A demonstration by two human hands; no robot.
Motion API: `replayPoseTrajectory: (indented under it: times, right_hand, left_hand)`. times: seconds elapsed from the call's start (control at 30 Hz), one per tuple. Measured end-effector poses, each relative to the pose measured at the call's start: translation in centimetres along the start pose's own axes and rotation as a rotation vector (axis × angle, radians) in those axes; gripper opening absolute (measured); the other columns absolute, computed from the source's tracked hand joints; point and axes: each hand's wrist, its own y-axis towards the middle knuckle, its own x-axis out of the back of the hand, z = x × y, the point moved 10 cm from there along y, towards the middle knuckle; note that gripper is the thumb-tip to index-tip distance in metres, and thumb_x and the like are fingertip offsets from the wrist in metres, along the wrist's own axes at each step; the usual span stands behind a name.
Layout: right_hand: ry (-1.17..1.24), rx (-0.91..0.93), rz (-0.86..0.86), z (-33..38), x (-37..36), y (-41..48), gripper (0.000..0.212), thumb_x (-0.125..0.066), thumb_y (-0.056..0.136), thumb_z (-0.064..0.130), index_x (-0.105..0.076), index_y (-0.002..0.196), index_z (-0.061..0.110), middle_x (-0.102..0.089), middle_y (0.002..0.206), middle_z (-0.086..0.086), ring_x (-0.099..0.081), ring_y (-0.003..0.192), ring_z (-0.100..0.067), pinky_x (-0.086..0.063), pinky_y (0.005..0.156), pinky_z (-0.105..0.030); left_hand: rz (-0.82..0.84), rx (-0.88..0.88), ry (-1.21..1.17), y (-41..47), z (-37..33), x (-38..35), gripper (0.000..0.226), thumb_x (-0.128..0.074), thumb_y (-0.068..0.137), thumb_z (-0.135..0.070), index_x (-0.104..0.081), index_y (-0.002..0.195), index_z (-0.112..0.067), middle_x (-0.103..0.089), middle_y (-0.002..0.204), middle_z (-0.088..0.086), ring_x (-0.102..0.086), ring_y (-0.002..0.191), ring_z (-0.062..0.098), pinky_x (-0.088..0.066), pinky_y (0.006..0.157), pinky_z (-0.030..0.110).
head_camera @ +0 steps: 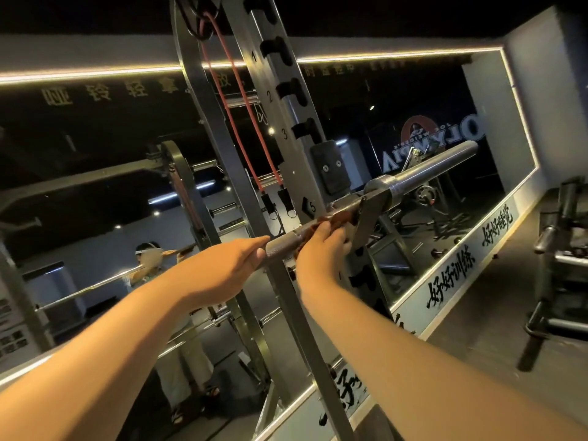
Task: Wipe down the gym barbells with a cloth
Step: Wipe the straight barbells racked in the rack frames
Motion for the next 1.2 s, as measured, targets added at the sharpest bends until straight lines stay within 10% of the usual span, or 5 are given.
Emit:
replayPoseTrajectory:
  times: [0.3, 0.7, 0.93, 1.07, 1.2]
  right_hand:
    - [0.113, -0.183, 0.017, -1.6, 0.4, 2.4, 0.045, -0.029, 0.111, 0.041, -0.038, 0.15, 0.021, -0.045, 0.149, -0.011, -0.055, 0.127, -0.028, -0.049, 0.082, -0.025]
    - [0.063, -0.06, -0.037, -0.1, 0.4, 2.8, 0.052, -0.032, 0.111, 0.035, -0.023, 0.161, 0.023, -0.025, 0.16, -0.008, -0.049, 0.136, -0.03, -0.045, 0.108, -0.042]
    - [-0.053, -0.014, 0.1, -1.2, -1.5, -1.6, 0.052, -0.03, 0.11, 0.036, -0.024, 0.159, 0.018, -0.032, 0.156, -0.005, -0.051, 0.13, -0.021, -0.041, 0.076, -0.011]
    - [0.071, -0.106, 0.056, -1.2, -1.0, 0.7, 0.046, -0.033, 0.11, 0.036, -0.033, 0.153, 0.019, -0.04, 0.151, -0.008, -0.055, 0.129, -0.026, -0.048, 0.095, -0.031]
    - [0.117, -0.13, -0.003, -0.7, 0.7, 3.2, 0.039, -0.032, 0.11, 0.038, -0.044, 0.142, 0.019, -0.045, 0.149, -0.01, -0.057, 0.126, -0.029, -0.047, 0.106, -0.041]
  left_hand:
    - [0.006, -0.042, 0.059, -0.3, -0.9, 0.0, 0.053, -0.027, 0.109, -0.036, -0.017, 0.161, -0.029, -0.028, 0.165, -0.009, -0.029, 0.149, 0.01, -0.017, 0.111, 0.017]
    - [0.003, -0.041, -0.014, 3.0, -2.9, -0.2, 0.052, -0.027, 0.11, -0.037, -0.02, 0.161, -0.029, -0.036, 0.162, -0.007, -0.035, 0.147, 0.012, -0.026, 0.112, 0.02]
    - [0.008, -0.028, 0.017, 2.1, -2.2, -0.5, 0.057, -0.024, 0.106, -0.048, -0.016, 0.161, -0.032, -0.038, 0.16, -0.011, -0.039, 0.142, 0.006, -0.025, 0.108, 0.015]
    - [0.03, 0.022, -0.051, 1.0, 0.5, -1.0, 0.115, 0.01, 0.066, -0.098, -0.023, 0.158, -0.038, -0.05, 0.149, -0.01, -0.048, 0.124, 0.002, -0.037, 0.099, 0.016]
    - [0.001, 0.05, -0.009, 1.0, 0.4, -1.0, 0.078, -0.006, 0.089, -0.068, -0.018, 0.159, -0.038, -0.042, 0.157, -0.011, -0.043, 0.14, 0.008, -0.034, 0.113, 0.024]
